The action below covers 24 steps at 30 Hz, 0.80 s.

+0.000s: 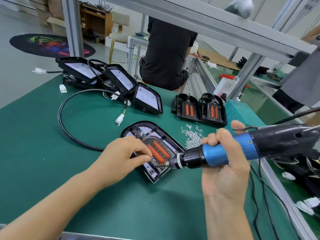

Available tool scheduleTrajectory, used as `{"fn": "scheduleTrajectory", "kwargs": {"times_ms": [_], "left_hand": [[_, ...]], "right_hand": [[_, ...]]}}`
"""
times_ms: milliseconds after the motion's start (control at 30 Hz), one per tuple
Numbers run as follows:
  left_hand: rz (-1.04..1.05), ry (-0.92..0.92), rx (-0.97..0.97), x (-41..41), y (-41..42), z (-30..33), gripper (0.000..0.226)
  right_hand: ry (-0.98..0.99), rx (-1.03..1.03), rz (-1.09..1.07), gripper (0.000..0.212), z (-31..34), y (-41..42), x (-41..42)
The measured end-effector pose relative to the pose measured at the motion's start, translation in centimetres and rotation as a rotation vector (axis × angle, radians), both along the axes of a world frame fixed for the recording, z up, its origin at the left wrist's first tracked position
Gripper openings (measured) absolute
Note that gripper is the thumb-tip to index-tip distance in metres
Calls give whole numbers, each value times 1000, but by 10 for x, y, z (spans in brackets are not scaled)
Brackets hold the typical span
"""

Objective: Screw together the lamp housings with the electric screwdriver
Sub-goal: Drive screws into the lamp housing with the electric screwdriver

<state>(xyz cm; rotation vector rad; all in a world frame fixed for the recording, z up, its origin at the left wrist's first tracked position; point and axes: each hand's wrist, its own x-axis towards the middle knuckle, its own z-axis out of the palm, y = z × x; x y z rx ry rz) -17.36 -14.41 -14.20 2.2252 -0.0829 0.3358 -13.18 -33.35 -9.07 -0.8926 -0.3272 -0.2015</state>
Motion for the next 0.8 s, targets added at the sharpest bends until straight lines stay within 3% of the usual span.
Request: {"fn": "scheduleTrajectory", "kwargs": {"times_ms": [233, 500, 800], "left_hand": [[-37, -76, 206, 0, -7, -13, 8], [-31, -75, 168, 2, -7, -16, 10], [-20, -47, 150, 4, -7, -18, 9]], "right_hand": [[-32, -155, -13, 37, -3, 11, 0], [-28, -200, -36, 27, -11, 16, 1], [-22, -192, -21, 30, -11, 16, 1]]}}
